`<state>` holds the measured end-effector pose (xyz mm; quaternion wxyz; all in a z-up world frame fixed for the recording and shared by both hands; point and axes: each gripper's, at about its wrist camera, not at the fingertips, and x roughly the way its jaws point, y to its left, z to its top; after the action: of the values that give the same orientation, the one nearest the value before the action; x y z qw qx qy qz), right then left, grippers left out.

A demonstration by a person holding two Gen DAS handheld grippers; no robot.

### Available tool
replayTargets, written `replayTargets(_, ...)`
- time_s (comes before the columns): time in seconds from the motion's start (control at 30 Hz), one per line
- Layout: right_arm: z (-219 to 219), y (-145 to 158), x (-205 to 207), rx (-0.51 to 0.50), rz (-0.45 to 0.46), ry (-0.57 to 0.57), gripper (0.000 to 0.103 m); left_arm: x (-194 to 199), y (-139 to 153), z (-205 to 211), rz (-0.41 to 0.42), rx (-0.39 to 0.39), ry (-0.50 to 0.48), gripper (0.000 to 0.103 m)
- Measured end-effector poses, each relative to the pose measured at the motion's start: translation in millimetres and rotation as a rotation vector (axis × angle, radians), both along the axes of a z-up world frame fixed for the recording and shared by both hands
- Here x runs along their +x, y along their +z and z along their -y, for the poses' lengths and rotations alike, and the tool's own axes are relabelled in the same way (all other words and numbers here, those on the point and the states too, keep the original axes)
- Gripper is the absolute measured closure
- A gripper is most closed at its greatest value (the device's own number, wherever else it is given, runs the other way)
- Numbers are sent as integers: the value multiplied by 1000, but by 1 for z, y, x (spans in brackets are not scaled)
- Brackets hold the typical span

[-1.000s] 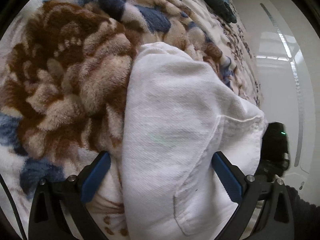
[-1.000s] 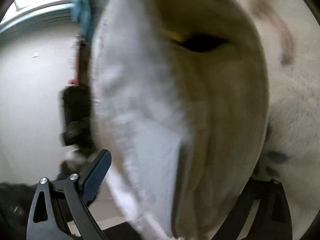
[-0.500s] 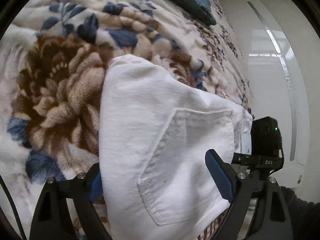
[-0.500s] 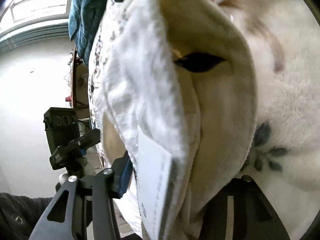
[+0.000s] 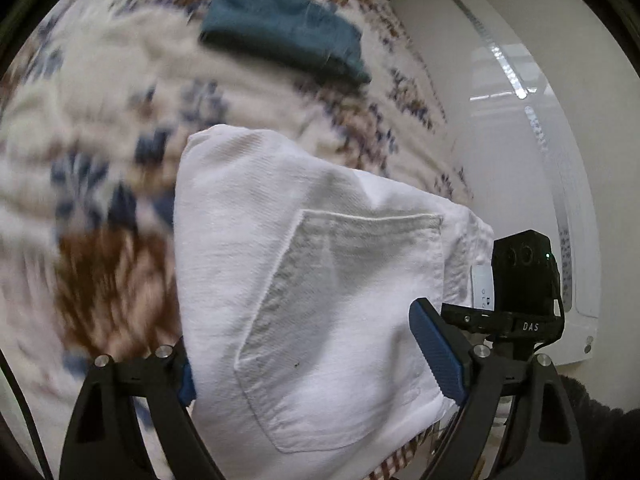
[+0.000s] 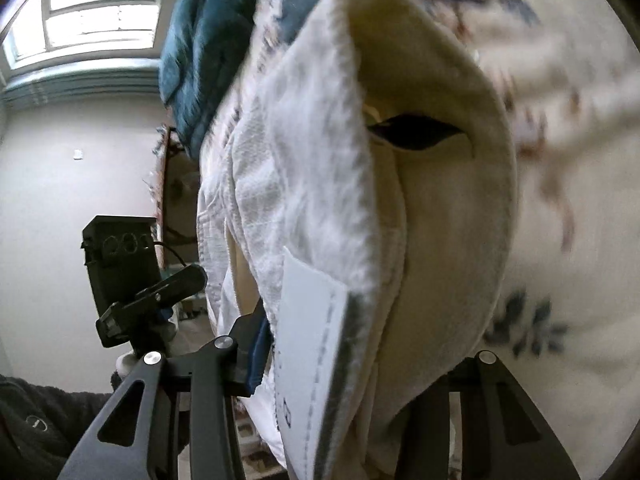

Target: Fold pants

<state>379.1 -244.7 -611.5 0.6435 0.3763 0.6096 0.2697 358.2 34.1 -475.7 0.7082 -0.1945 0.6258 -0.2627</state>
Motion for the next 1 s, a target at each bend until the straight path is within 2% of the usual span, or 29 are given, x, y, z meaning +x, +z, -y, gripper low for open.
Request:
replayTargets(0.17,15,28,76,5,77,-11,57,84,32,22,76,20,-5,15)
replayTargets(0.3,31,38,160,0,124,-18,57,167,42,35,133,20,10,15)
replayTargets(0.47,37,30,275,-9,171,-4,57,274,34,42,195,31,42,15)
replayTargets(0.6,28,4,345,-22,166,3,57,341,11,44,210,48,48,15)
replayTargets(0.7,23,-23,378,-30,142,9,57,380,-15,41,182,57,50,15)
replayTargets(0.8,8,-53,390,-33,88,0,57,406,-45,39,134,77,49,15)
replayTargets(0.87,5,-69,392,-56,69,3,57,413,-60,38,114,115,35,15)
replayTargets(0.93,6,-81,389,-44,42,-10,56,417,-71,38,109,187,0,15)
replayTargets(1.0,13,-86,387,-55,18,-19,44,416,-78,37,102,235,-17,15)
